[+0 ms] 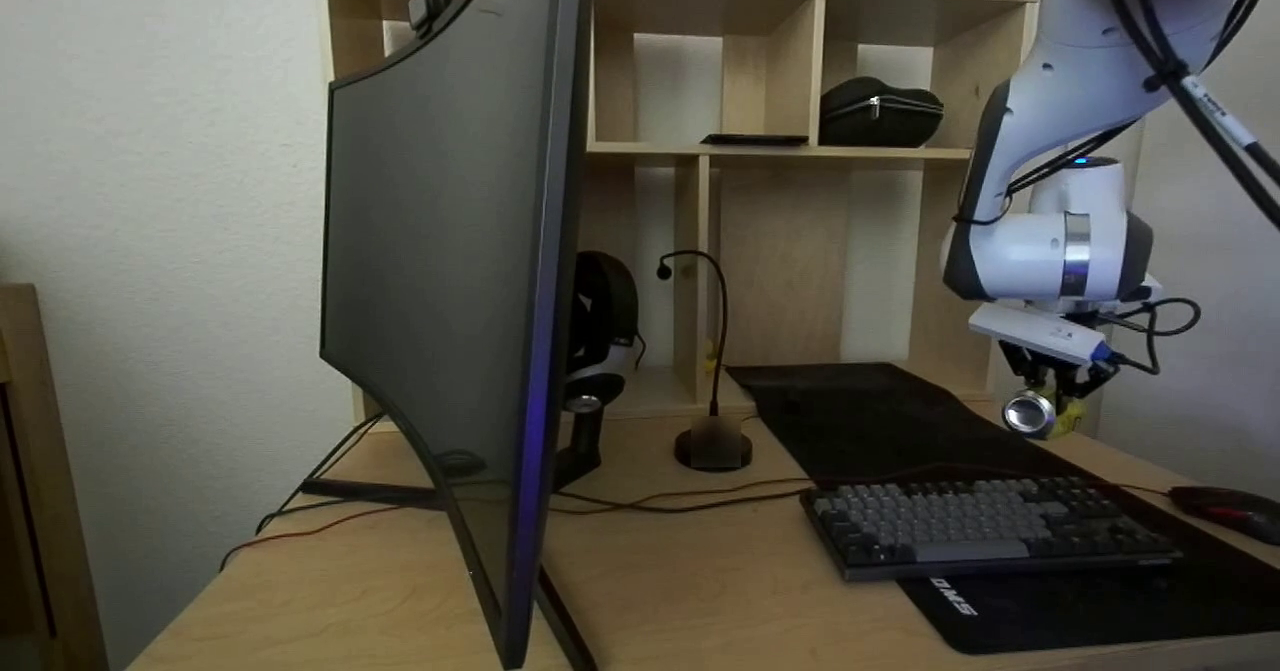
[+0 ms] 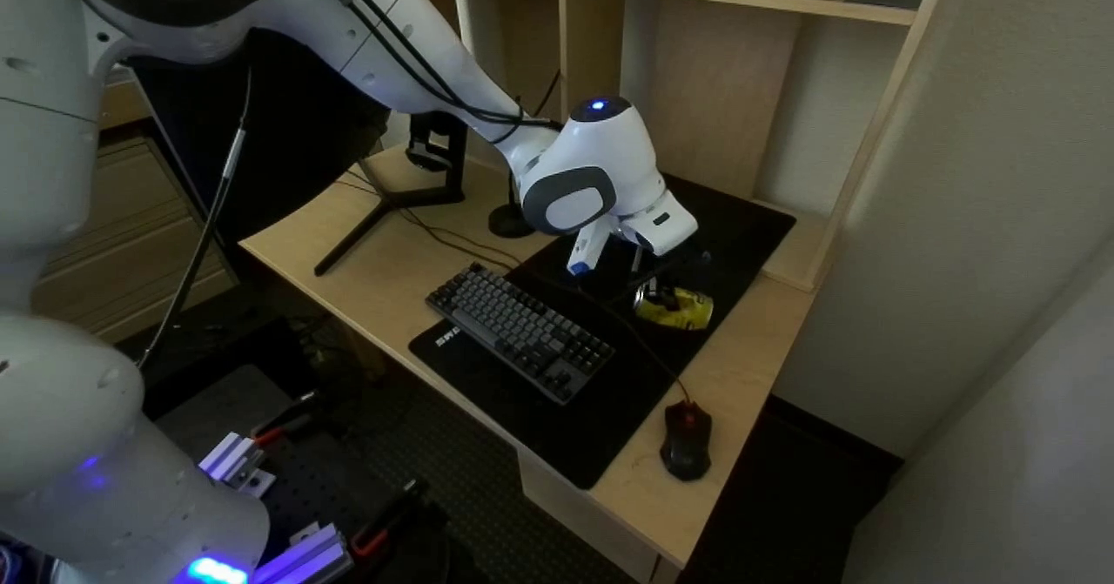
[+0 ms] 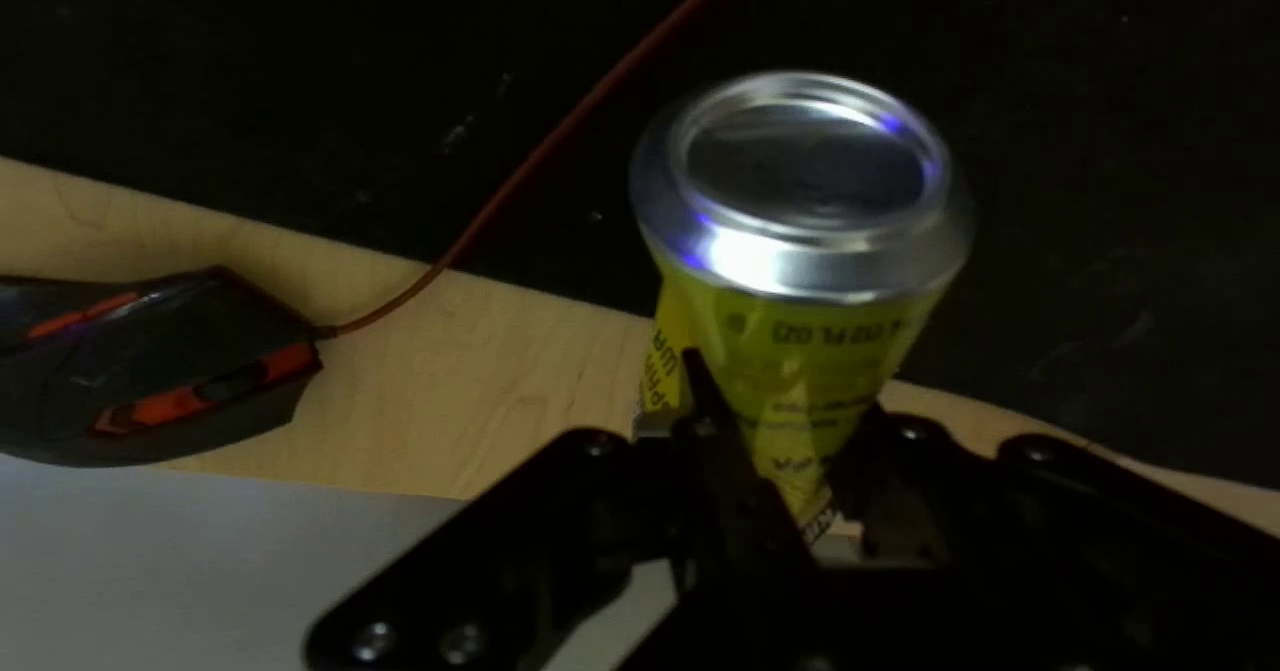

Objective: Move the can from the left to the right

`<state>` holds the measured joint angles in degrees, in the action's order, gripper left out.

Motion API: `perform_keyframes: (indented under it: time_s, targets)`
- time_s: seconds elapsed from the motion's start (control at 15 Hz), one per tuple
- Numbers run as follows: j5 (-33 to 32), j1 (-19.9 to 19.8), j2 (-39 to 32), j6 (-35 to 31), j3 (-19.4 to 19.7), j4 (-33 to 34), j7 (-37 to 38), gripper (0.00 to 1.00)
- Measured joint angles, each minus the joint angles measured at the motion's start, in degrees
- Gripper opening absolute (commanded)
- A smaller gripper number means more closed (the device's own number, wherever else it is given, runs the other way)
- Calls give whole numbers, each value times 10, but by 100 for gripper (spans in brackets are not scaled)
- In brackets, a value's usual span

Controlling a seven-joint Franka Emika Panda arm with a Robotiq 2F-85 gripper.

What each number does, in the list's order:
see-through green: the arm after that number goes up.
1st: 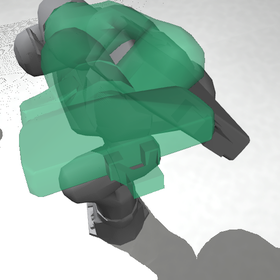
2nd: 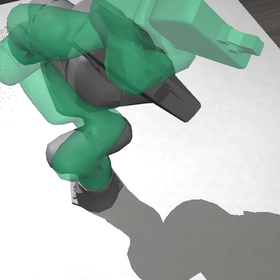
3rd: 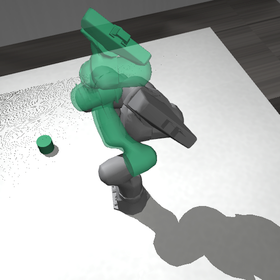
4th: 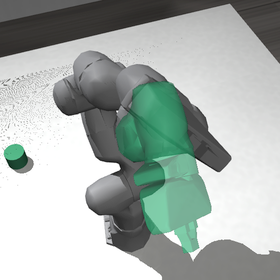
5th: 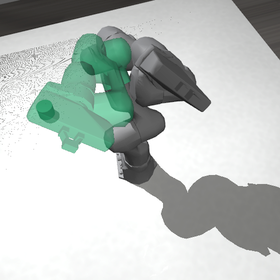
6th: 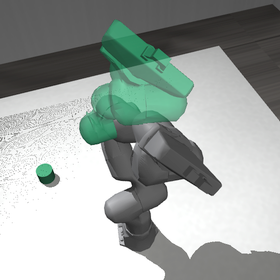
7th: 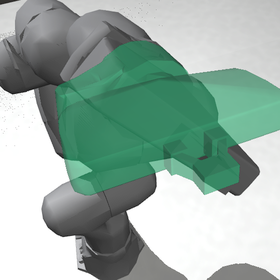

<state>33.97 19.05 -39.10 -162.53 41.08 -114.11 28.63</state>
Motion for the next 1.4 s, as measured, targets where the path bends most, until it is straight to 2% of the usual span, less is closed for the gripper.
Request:
perform_keyframes:
  time_s: [0.33, 0.47, 0.53, 0.6, 0.73, 1.07, 1.4]
  targets:
    - [1, 0, -112, 26, 47, 88, 173, 6]
    - [-50, -14, -148, 46, 46, 127, 264, 6]
    - [-78, -23, -160, 57, 40, 144, 306, 49]
    - [-103, -30, -169, 65, 34, 158, 341, 52]
    - [-149, -39, -173, 82, 25, 179, 392, 64]
    - [-209, -60, -160, 65, -14, 188, 419, 98]
    - [-256, -62, -89, -6, -25, 132, 396, 100]
